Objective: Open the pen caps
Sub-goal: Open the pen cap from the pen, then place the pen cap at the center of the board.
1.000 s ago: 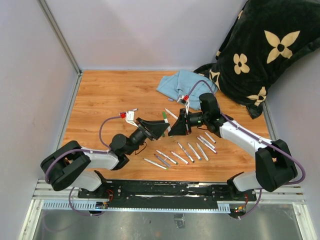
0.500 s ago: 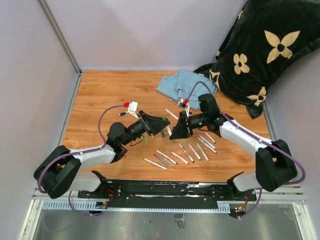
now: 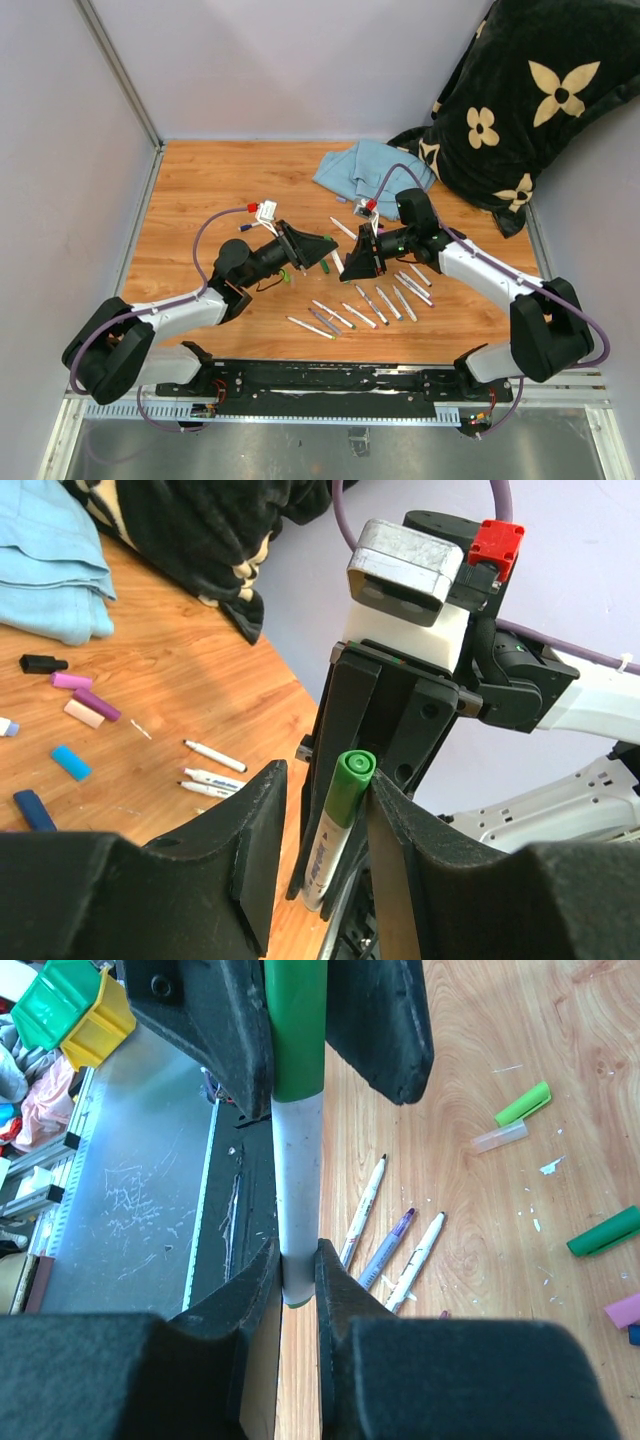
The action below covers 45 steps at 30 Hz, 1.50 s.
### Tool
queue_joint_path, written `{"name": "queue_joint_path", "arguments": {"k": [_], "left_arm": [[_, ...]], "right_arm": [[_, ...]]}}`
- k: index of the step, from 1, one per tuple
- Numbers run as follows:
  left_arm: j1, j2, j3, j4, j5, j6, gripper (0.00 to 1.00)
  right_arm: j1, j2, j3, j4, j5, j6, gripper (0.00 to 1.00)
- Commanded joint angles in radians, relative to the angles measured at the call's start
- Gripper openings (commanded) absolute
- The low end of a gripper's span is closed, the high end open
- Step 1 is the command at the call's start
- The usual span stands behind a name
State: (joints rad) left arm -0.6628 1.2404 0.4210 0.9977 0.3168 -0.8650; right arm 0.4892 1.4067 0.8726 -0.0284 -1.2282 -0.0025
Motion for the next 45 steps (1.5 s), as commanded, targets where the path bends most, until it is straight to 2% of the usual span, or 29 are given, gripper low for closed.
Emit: {"name": "queue_joint_path", "arguments": {"k": [1,4,7,13,14,17,18,20,23,27,29,31,32,34,39,42,45], "left_arm": [[0.014,-0.027,0.028,-0.003,0.014,0.012,0.41],[0.014,-0.024,0.030,0.007,0.025,0.005,0.41],[0.014,-0.021,0.027,0.020,0.037,-0.001,0.36],[0.014,-0.006,0.029,0.027,0.051,0.004,0.02],[0.014,-0.003,0.029,0.031,0.053,0.004,0.00],[0.014,0.007,0.019,0.058,0.053,-0.005,0.00],[0.013,0.013,0.016,0.070,0.053,-0.013,0.00],[0.011,0.034,0.008,0.102,0.055,-0.038,0.00],[0.000,0.072,-0.012,0.184,0.044,-0.070,0.00],[-0.012,0.119,-0.013,0.257,0.039,-0.094,0.00],[-0.011,0.125,-0.014,0.273,0.026,-0.090,0.00],[0.006,0.110,0.002,0.238,0.011,-0.049,0.00],[0.026,0.097,0.022,0.199,0.009,-0.025,0.00],[0.102,0.071,0.059,0.142,-0.005,0.003,0.00],[0.331,0.076,0.163,0.165,0.016,-0.073,0.00],[0.380,0.094,0.223,0.136,0.016,-0.090,0.00],[0.387,0.096,0.220,0.106,0.012,-0.088,0.00]], "right_arm": [[0.011,0.015,0.034,-0.012,-0.020,-0.031,0.01],[0.017,0.021,0.040,-0.024,-0.016,-0.041,0.01],[0.021,0.023,0.040,-0.030,-0.013,-0.046,0.01],[0.023,0.026,0.043,-0.037,-0.009,-0.053,0.01],[0.023,0.026,0.044,-0.037,-0.007,-0.053,0.02],[0.021,0.021,0.045,-0.029,0.002,-0.031,0.21],[0.021,0.018,0.040,-0.004,0.002,0.002,0.30],[0.022,0.008,0.023,0.060,0.003,0.066,0.42],[0.021,-0.001,-0.008,0.160,0.018,0.154,0.45],[0.023,0.002,-0.018,0.194,0.038,0.201,0.40],[0.024,0.008,-0.017,0.193,0.040,0.210,0.25],[0.027,0.015,-0.012,0.183,0.040,0.211,0.06],[0.029,0.022,-0.008,0.174,0.036,0.210,0.01],[0.032,0.037,-0.003,0.167,0.021,0.217,0.01],[0.053,0.080,-0.012,0.204,0.007,0.253,0.01],[0.055,0.112,0.000,0.193,0.010,0.253,0.01],[0.055,0.120,0.011,0.161,0.038,0.232,0.01]]}}
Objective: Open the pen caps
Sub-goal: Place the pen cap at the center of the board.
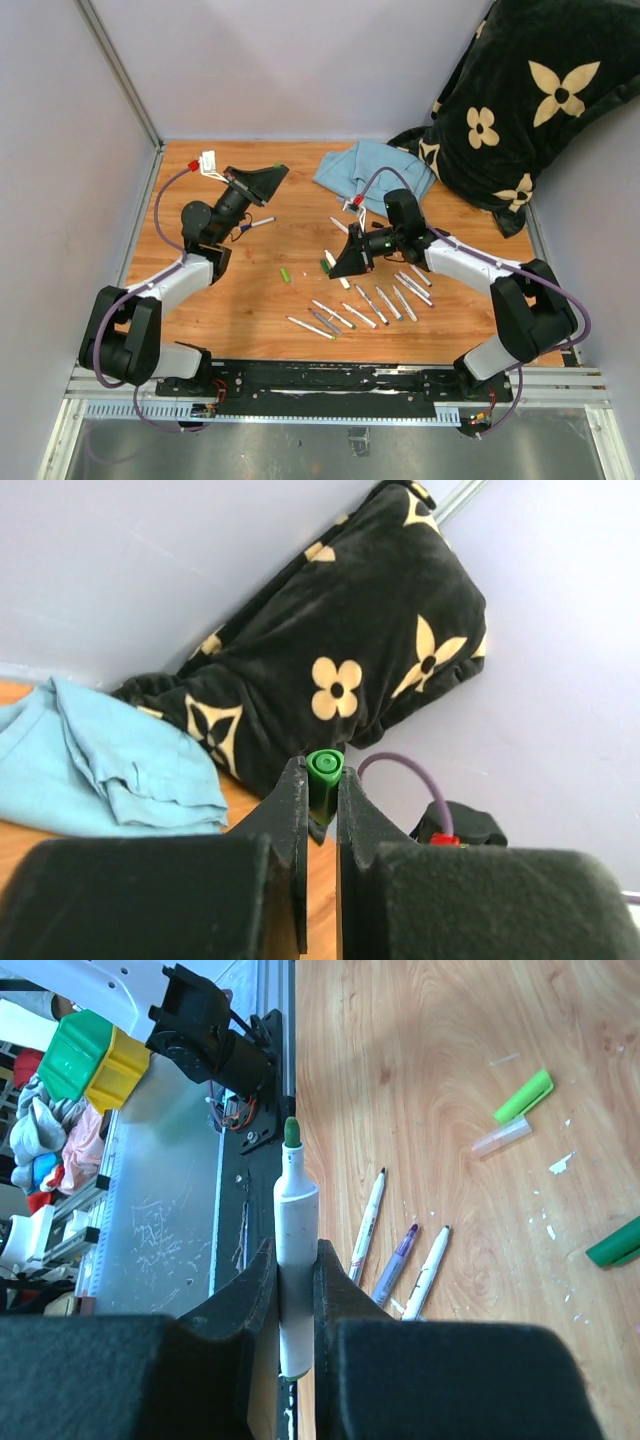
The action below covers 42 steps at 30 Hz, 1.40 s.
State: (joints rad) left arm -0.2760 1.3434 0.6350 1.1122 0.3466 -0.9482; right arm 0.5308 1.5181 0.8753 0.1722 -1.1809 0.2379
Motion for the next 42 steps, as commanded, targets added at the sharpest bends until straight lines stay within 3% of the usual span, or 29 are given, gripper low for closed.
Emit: {"name": "queue_joint_path", "arguments": {"k": [1,5,11,17,20,31,38,42], "left_arm": [[0.000,-0.009,-0.004,-0.026,-0.020,-0.003,0.00],[0.000,0.015,-0.059,-0.165,-0.045,0.003,0.00],[-0.014,0.169,-0.025,-0.444,-0.093,-0.045,0.00],[-0.092,0.322,0.187,-0.819,-0.320,-0.020,0.00],[-0.103,0.399,0.293,-0.941,-0.368,-0.008,0.00],[-0.115,0.615,0.554,-1.136,-0.405,0.027,0.03],[-0.121,0.638,0.595,-1.176,-0.412,0.059,0.24],[-0.120,0.638,0.599,-1.180,-0.402,0.064,0.31]], "right_arm": [[0.012,0.006,0.016,-0.063,0.009,-0.034,0.01],[-0.010,-0.008,0.080,-0.240,0.113,-0.204,0.01],[-0.065,-0.034,0.099,-0.309,0.163,-0.266,0.01],[-0.095,-0.057,0.091,-0.310,0.171,-0.273,0.01],[-0.104,-0.058,0.091,-0.310,0.169,-0.273,0.01],[-0.112,-0.062,0.091,-0.316,0.161,-0.280,0.01],[-0.114,-0.060,0.096,-0.321,0.154,-0.282,0.01],[-0.115,-0.062,0.094,-0.321,0.154,-0.284,0.01]]}}
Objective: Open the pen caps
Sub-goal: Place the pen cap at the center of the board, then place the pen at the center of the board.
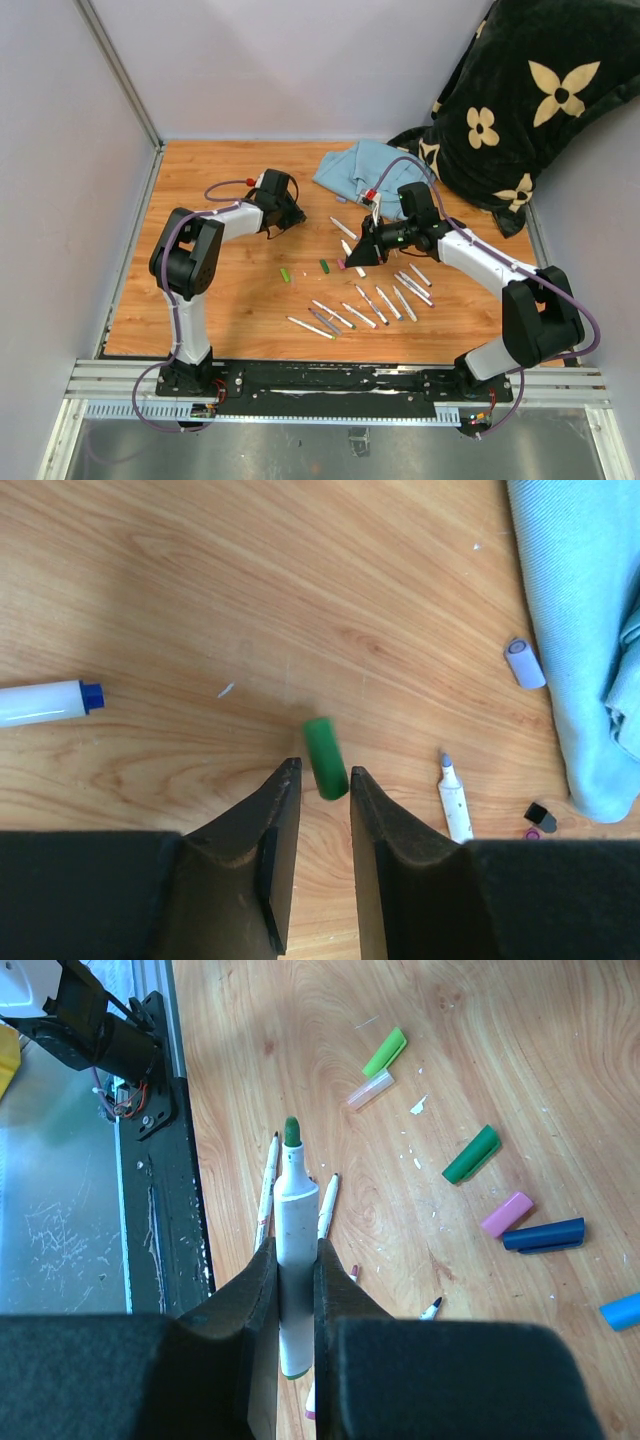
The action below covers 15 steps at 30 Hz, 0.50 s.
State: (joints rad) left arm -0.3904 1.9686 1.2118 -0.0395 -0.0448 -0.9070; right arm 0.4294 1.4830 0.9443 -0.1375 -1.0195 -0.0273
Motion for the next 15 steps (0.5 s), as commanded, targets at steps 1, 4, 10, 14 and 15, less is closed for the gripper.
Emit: {"name": "queue_joint_path", "arguments": {"k": [1,4,10,14,15], "left_arm": [[-0.005,0.011,0.025,-0.032,-0.011,0.025,0.34],[-0.005,0.001,0.040,-0.043,-0.011,0.035,0.36],[-0.005,-0.082,0.040,-0.054,-0.023,0.073,0.37],[-0.006,-0.198,-0.009,-0.035,-0.038,0.123,0.37],[-0.005,-0.232,-0.028,-0.024,-0.043,0.147,0.37]], "right_arm": [[-0.014,-0.027,0.025,-0.011,-0.007,-0.019,0.01],[-0.014,-0.026,0.025,-0.013,-0.007,-0.022,0.01],[-0.016,-0.023,0.028,-0.021,-0.001,-0.035,0.01],[-0.016,-0.018,0.031,-0.032,0.005,-0.053,0.01],[-0.017,-0.015,0.033,-0.036,0.006,-0.056,0.01]]}}
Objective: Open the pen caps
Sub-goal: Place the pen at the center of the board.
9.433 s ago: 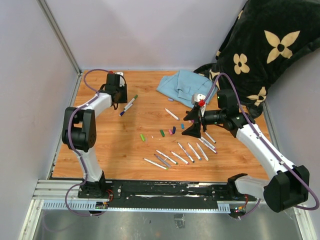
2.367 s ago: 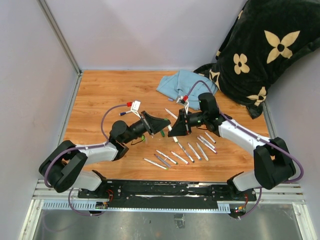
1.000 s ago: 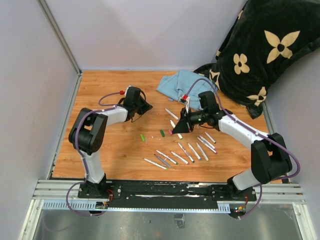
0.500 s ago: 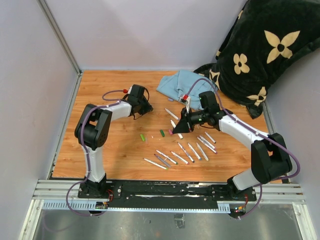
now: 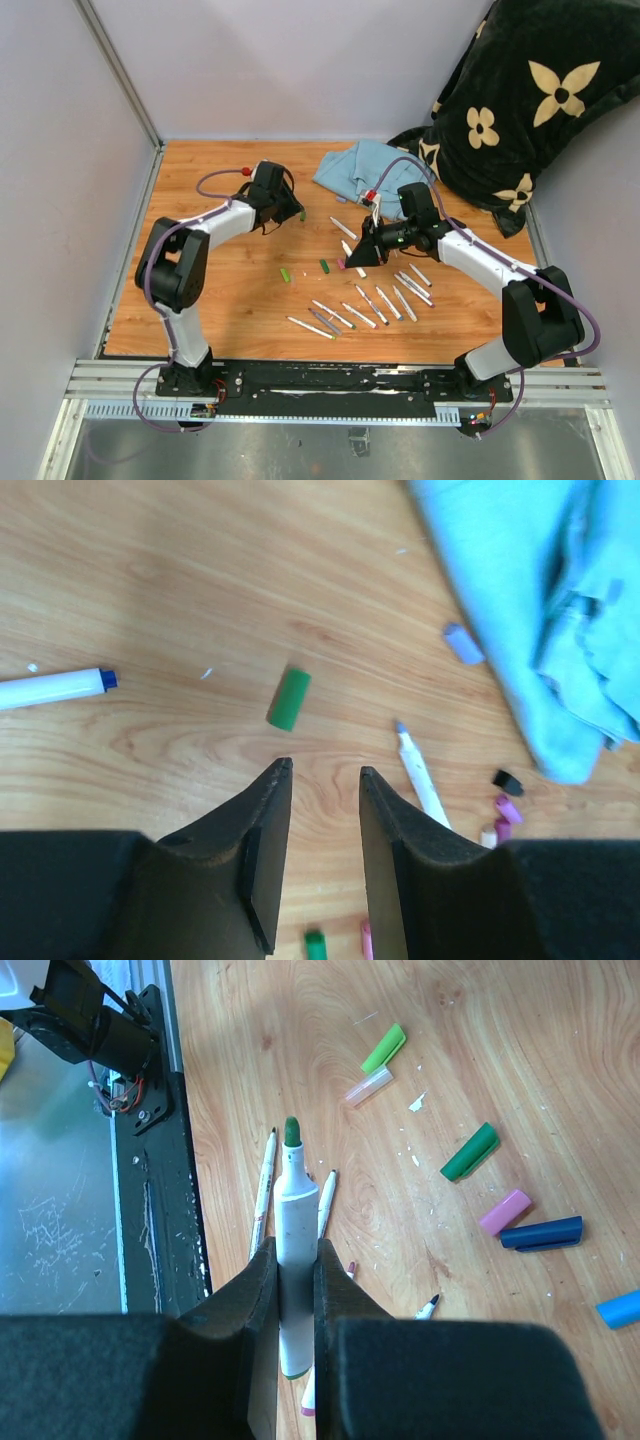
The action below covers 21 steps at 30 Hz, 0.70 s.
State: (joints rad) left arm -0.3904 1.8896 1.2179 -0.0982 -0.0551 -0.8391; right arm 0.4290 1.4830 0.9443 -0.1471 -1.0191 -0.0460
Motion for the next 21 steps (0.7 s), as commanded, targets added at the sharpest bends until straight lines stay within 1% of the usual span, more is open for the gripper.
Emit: {"name": "queue_joint_path", "arguments": {"k": [1,3,5,7,8,10,15,17,21], "left_arm": [[-0.004,-0.189,-0.057,0.045,-0.033,0.109,0.37],[-0.002,-0.268,-0.113,0.078,-0.019,0.182,0.37],[0.003,-0.365,-0.223,0.143,0.024,0.270,0.36],[0.018,-0.474,-0.342,0.238,0.052,0.307,0.39],[0.025,-0.531,-0.404,0.269,0.065,0.318,0.43],[0.036,-0.653,-0.523,0.358,0.068,0.325,0.54],[0.037,-0.944,-0.770,0.498,0.039,0.318,0.80],[0.038,-1.026,-0.827,0.516,0.061,0.308,0.86],[0.036,-1.122,-0.845,0.440,0.090,0.304,0.87]], "right_arm": [[-0.015,-0.014,0.035,-0.030,0.006,-0.041,0.02],[-0.016,-0.009,0.038,-0.038,0.012,-0.050,0.02],[-0.016,-0.007,0.040,-0.044,0.015,-0.060,0.02],[-0.016,-0.004,0.043,-0.051,0.020,-0.070,0.02],[-0.016,-0.002,0.045,-0.055,0.022,-0.074,0.03],[-0.016,0.002,0.052,-0.063,0.026,-0.083,0.03],[-0.016,0.008,0.063,-0.087,0.037,-0.112,0.04],[-0.017,0.008,0.069,-0.100,0.048,-0.128,0.04],[-0.016,0.010,0.086,-0.131,0.082,-0.171,0.04]]}}
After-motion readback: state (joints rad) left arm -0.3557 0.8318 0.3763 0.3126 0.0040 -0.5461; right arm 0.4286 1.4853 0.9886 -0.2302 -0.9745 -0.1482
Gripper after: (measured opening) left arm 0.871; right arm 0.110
